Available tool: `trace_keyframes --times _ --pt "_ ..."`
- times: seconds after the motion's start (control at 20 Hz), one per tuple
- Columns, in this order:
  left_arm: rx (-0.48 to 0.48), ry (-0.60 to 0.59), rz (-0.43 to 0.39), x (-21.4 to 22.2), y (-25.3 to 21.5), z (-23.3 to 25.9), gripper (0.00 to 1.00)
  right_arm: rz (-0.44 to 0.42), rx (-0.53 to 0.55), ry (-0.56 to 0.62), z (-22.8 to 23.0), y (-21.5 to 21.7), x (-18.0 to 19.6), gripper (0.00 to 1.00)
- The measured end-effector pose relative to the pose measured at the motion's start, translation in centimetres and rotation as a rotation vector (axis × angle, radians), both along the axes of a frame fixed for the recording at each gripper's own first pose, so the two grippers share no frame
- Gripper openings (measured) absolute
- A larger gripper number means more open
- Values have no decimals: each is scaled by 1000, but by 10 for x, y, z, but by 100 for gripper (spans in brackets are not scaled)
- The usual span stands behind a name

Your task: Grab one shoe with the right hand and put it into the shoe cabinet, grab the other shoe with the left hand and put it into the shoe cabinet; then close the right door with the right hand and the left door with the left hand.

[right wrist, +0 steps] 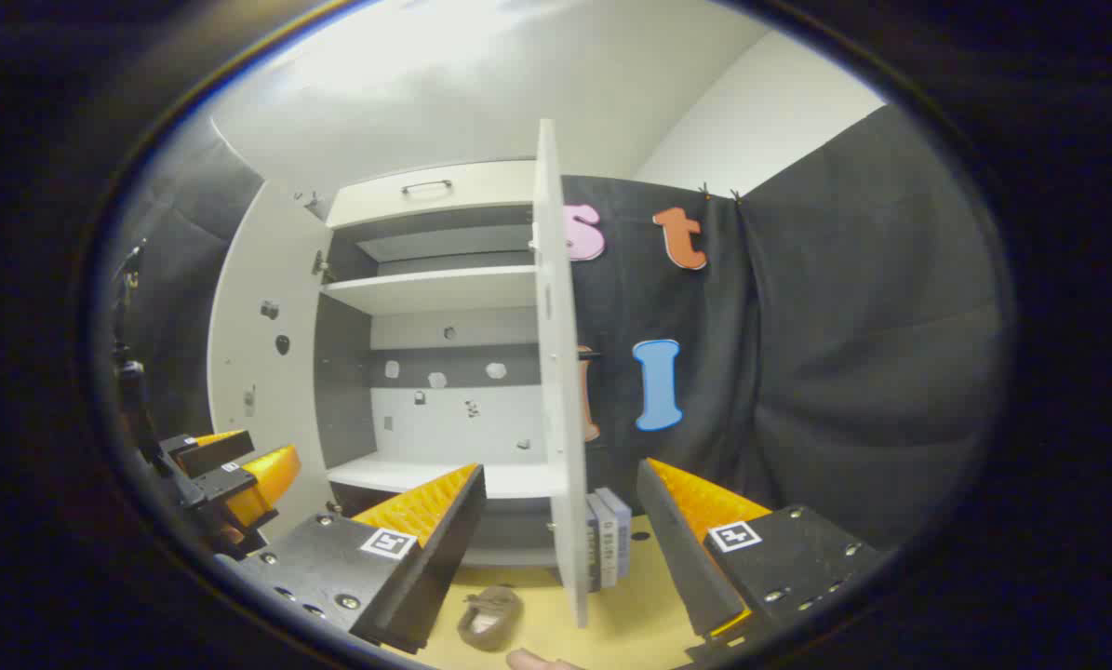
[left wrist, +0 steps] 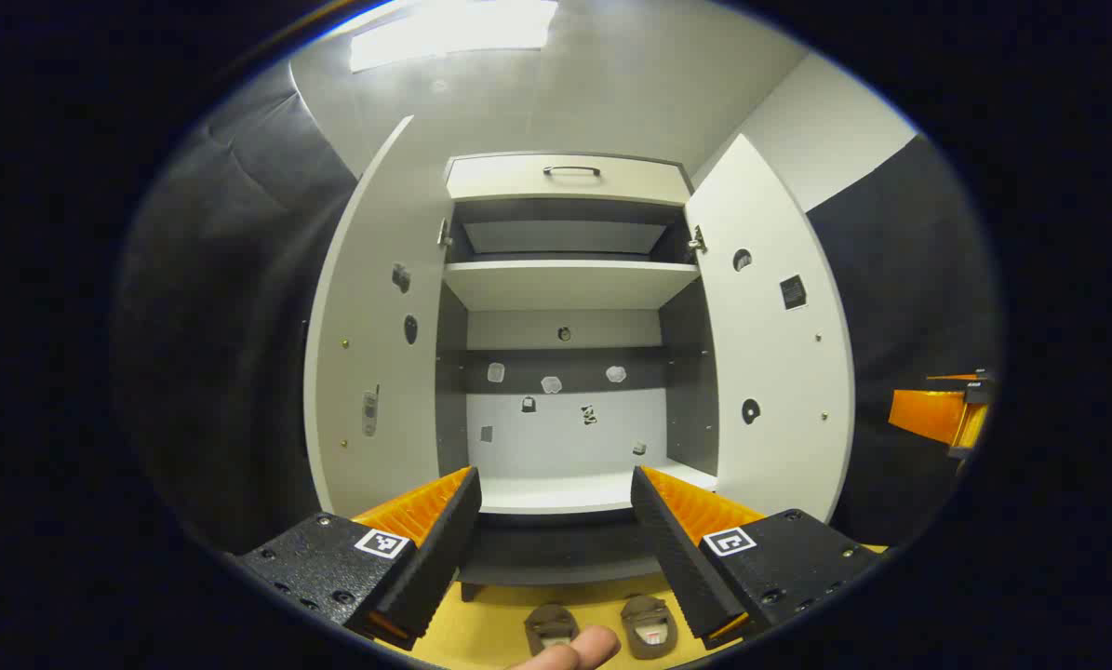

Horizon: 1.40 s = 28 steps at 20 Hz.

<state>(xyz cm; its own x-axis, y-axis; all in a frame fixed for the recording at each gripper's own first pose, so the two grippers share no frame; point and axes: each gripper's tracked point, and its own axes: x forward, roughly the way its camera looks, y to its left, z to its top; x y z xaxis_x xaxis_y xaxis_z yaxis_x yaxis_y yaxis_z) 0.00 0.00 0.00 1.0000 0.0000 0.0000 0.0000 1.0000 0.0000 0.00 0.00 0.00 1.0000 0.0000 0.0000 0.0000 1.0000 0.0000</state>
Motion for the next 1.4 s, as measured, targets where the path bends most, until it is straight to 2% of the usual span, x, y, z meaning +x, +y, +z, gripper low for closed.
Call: trace_keyframes --times 0.05,0.1,0.3,0.5,0.55,0.7,0.8,0.85,0.9,0.95,1.0,1.05,1.2,1.25,1.3,1.35,1.4 --pt "-6 -32 2 3 10 5 99 1 -9 -10 -2 11 7 100" --pt "-11 -44 23 6 24 7 99 0 -27 -18 -3 19 14 94" --pt "-9 -59 62 6 53 3 99 16 -87 -10 -24 53 33 93" --pt "-15 -58 53 13 55 1 99 32 -105 20 -42 67 46 94" --pt "-19 -54 48 15 53 -1 99 40 -98 25 -45 70 47 98" --pt "-34 -51 36 23 50 -2 99 30 -104 22 -50 69 50 94" --pt "-44 -65 22 29 45 0 99 22 -101 22 -52 68 53 100" --pt "-46 -79 10 32 42 2 99 16 -99 28 -57 66 56 94" --pt "-55 -100 1 35 39 7 99 15 -98 32 -59 65 58 98" --pt "-63 -110 -6 38 36 8 99 15 -96 37 -63 66 62 98" --pt "-68 -108 -13 41 35 5 98 11 -95 40 -66 64 66 94" --pt "-84 -110 -21 44 32 2 99 5 -94 45 -72 63 70 98" --pt "-130 -84 -24 55 34 -15 99 21 -100 66 -99 66 79 98" --pt "-137 -77 -18 60 36 -22 99 21 -106 89 -116 65 82 94" --pt "-139 -75 -12 63 39 -28 99 19 -110 109 -130 65 85 94" --pt "-136 -84 -9 67 40 -32 99 15 -111 131 -150 65 89 98" --pt "-136 -104 -11 71 40 -32 99 11 -113 146 -163 65 91 94"
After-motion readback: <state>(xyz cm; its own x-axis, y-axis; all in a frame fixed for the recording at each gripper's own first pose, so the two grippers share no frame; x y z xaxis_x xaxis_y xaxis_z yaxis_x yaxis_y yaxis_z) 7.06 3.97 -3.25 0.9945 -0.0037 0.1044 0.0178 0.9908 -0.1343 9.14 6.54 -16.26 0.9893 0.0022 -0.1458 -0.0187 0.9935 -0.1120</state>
